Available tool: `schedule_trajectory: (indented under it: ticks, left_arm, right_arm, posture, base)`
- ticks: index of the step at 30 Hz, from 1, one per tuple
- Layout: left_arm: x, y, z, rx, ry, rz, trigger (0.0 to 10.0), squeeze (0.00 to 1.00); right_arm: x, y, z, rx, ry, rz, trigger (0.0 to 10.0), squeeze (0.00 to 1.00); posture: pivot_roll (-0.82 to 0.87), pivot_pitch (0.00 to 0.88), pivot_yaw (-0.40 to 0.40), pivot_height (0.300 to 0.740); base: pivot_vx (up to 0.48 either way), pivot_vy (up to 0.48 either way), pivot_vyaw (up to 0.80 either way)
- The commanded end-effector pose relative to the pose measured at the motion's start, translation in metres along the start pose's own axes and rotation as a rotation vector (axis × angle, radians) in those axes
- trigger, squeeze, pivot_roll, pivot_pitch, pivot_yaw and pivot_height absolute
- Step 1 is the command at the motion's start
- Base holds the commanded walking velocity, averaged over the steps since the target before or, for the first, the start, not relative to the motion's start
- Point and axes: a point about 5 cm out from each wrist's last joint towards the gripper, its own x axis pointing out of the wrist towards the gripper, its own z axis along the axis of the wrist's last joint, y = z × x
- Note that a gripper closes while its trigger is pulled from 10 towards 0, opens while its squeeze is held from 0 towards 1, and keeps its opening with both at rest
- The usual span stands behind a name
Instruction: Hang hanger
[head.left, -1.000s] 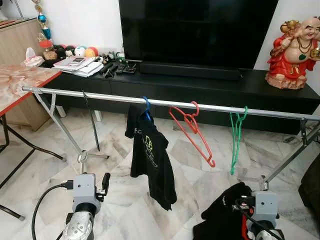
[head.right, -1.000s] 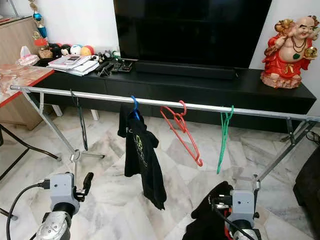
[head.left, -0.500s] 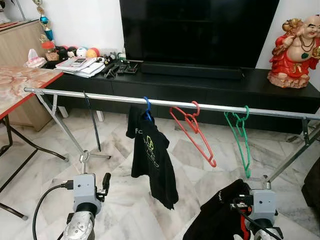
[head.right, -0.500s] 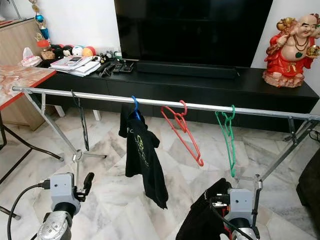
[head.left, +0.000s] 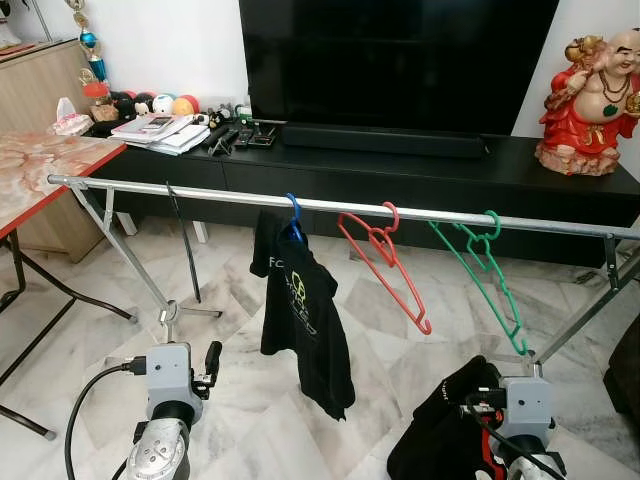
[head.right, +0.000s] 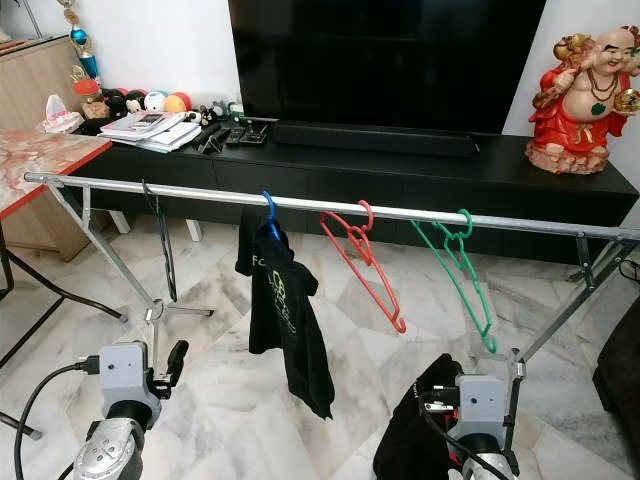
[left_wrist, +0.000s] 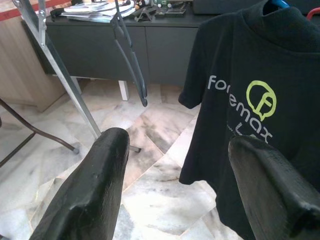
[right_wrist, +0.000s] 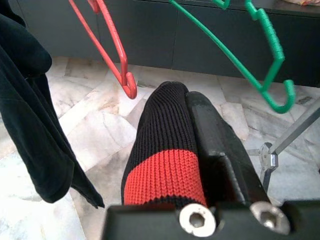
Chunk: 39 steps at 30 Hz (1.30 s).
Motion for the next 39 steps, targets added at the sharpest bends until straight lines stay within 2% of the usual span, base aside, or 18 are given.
schedule_trajectory:
  ticks: [1,7,39]
  left_arm:
    - [0.0009,-0.0022,0.0022,-0.006,0.000,-0.015,10.0,0.00]
    - [0.0019,-0.0055,0.0032,0.010,-0.001,-0.036,10.0,0.00]
    - [0.0039,-0.0092,0.0086,0.009,-0.010,-0.070,10.0,0.00]
  right_arm:
    - [0.0038,0.0028,0.0059,-0.016,-0.036,0.013,10.0,0.00]
    - [0.0065,0.0039,0.0076,-0.021,-0.042,0.019,10.0,0.00]
    - [0.0086,0.0044,0.0048,-0.005,-0.028,0.016,10.0,0.00]
  posture:
    - [0.03,0.000,0.035,0.740]
    - [0.03,0.000,0.039,0.740]
    - [0.04,0.000,0.041,0.740]
  base:
    - [0.000,0.480,0.00]
    - [0.000,0.306,0.60]
    - [0.024,0.000,0.00]
